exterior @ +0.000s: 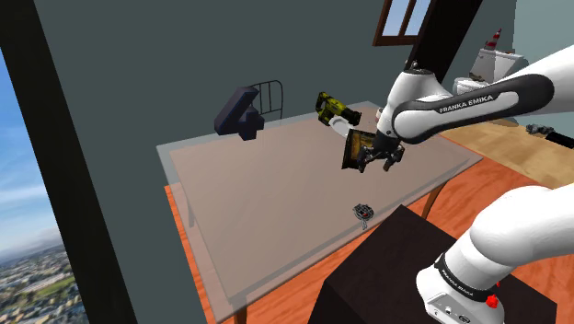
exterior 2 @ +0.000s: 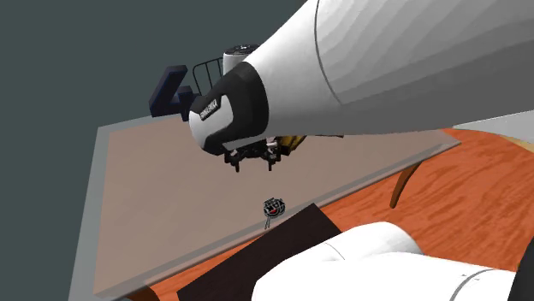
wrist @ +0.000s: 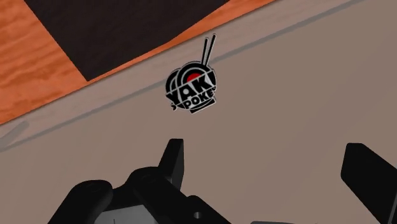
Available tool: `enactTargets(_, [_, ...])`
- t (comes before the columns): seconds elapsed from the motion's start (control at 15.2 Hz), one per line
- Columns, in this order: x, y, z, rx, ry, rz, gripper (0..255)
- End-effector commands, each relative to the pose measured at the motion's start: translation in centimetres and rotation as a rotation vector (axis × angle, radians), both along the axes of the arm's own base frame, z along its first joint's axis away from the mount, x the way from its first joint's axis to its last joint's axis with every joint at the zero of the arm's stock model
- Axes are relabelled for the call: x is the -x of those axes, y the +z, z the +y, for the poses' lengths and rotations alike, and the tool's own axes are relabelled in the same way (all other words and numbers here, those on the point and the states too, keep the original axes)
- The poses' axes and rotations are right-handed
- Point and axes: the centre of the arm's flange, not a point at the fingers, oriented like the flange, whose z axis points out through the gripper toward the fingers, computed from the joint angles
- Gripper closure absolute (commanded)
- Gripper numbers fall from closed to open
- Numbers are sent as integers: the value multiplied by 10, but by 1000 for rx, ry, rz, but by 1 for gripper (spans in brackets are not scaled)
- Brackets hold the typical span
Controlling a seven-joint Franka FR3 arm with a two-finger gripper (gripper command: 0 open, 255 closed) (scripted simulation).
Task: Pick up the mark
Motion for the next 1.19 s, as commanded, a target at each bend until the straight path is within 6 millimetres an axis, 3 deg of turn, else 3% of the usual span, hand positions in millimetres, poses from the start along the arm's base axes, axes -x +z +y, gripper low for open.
enactTargets(0.0, [4,-23,-9,-5,-41,0,0])
enactTargets(1.06, [14,-228,-60,-54,-358,31,0])
enactTargets(1.12, [14,-229,-60,-54,-358,31,0])
